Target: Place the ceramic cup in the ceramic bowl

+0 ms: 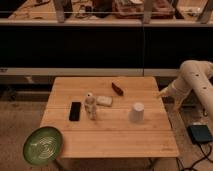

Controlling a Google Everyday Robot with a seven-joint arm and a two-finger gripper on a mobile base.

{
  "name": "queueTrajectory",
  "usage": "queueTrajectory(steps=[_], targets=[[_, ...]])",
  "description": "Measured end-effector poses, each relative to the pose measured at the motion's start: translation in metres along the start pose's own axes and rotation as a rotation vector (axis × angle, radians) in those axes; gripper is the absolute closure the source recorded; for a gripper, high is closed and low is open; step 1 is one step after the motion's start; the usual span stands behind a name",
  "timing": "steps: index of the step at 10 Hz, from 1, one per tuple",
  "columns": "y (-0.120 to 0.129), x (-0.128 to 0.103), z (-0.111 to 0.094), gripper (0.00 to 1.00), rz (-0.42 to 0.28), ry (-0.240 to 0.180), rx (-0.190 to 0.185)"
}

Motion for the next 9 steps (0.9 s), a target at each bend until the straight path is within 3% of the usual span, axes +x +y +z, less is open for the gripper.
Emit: queueTrajectory(steps=[1, 2, 3, 5, 6, 9], targets=[[-0.005, -0.005, -0.001, 0.34, -0.007, -0.013, 0.013], [-0.019, -0.022, -0.006, 0.34, -0.030, -0.055, 0.045], [-0.043, -0.054, -0.012, 0.34, -0.080, -0.134, 0.090], [-0.074, -0.093, -0.022, 0.34, -0.164, -0.216, 0.139], [-0.087, -0.108, -0.025, 0.34, -0.217, -0.239, 0.159], [-0.104, -0.124, -0.015, 0.34, -0.292, -0.258, 0.149]])
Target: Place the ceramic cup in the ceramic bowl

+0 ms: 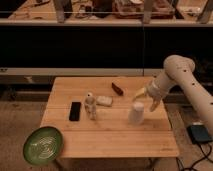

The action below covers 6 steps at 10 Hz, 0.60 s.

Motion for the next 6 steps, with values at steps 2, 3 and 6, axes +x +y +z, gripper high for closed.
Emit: queueTrajectory(steps=[2, 3, 6], targets=[[-0.005, 0.001, 0.021, 0.34, -0.029, -0.008, -0.031], [-0.007, 0.003, 0.031, 0.34, -0.040, -0.009, -0.038], [-0.009, 0.012, 0.062, 0.34, -0.062, -0.001, -0.048]])
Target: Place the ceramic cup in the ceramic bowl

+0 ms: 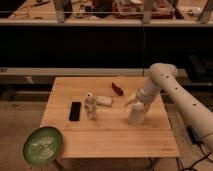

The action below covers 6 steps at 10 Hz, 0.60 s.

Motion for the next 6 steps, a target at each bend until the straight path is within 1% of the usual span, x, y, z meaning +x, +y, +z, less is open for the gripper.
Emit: queueTrajectory(steps=[2, 3, 4, 5, 6], targets=[[0.009, 0.009, 0.019, 0.34, -0.023, 0.029, -0.030], [0.012, 0.012, 0.023, 0.34, -0.031, 0.045, -0.040], [0.016, 0.017, 0.027, 0.34, -0.042, 0.069, -0.052], [0.018, 0.022, 0.030, 0.34, -0.055, 0.104, -0.063], [0.019, 0.026, 0.030, 0.34, -0.064, 0.131, -0.069]])
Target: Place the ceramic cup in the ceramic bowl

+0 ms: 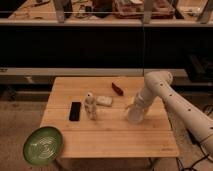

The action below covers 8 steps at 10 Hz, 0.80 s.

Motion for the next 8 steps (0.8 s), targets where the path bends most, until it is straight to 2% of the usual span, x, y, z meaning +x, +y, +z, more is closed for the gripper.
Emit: queueTrajectory(steps=[2, 4, 8], targets=[[0.0019, 0.0046, -0.0001, 0.34, -0.017, 0.045, -0.012], [0.0027, 0.0041, -0.0001, 0.36, -0.019, 0.063, -0.018], [0.0027, -0.0034, 0.0016, 0.76, -0.036, 0.077, -0.040]])
